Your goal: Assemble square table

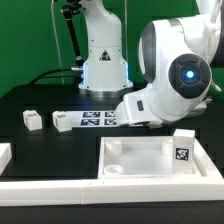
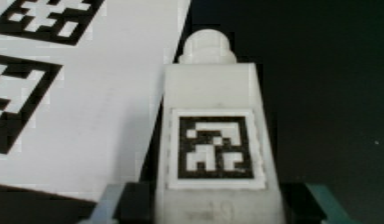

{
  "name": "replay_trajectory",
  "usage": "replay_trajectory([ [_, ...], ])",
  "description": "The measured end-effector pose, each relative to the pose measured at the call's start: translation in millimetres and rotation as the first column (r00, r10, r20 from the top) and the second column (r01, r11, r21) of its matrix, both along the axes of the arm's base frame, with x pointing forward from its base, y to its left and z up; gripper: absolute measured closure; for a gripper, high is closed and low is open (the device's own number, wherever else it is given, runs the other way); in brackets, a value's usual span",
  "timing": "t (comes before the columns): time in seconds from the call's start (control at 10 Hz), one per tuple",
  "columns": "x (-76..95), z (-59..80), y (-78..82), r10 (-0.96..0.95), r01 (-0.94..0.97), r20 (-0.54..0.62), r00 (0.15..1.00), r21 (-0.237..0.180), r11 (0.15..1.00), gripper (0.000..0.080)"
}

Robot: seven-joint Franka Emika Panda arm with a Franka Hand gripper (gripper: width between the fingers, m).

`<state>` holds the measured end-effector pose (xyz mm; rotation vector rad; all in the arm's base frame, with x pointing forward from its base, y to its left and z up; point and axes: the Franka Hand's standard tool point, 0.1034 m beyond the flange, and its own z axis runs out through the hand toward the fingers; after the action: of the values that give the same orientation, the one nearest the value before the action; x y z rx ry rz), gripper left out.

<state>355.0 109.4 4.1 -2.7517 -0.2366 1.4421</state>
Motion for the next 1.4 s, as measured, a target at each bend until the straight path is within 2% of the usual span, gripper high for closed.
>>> replay_trajectory([
  [0.2,0.1,0.1,0.0,0.0,0.0,0.0,1.0,0.0,1.0,0.051],
  [0.3,2.7,10.8,-3.6,0.009,-0.009,-0.024,1.0,0.019,1.0,0.051],
  [0.4,20.8,46.9,-14.8,-0.001,0.002,-0.025,1.0,0.04,0.999,0.0508],
  [0.6,37.2,94.5,-35.2,-0.047,0.046,0.009,0.999,0.045,0.998,0.0508],
  [0.7,38.0,109.7,-42.2,-0.067,0.067,0.003,0.998,0.038,0.997,0.0508],
  [0.8,37.6,102.0,-40.9,-0.079,0.078,0.014,0.997,0.02,0.997,0.0508],
  [0.9,48.8,95.7,-40.3,-0.079,0.076,0.104,0.991,0.032,0.997,0.0508],
  [1.1,50.0,102.4,-43.3,-0.089,0.08,0.244,0.966,0.048,0.996,0.0508],
  [1.2,68.2,114.3,-48.4,-0.087,0.07,0.292,0.952,0.07,0.995,0.0508],
  [1.4,115.0,151.6,-75.9,-0.091,0.042,0.423,0.901,0.123,0.992,0.0508],
])
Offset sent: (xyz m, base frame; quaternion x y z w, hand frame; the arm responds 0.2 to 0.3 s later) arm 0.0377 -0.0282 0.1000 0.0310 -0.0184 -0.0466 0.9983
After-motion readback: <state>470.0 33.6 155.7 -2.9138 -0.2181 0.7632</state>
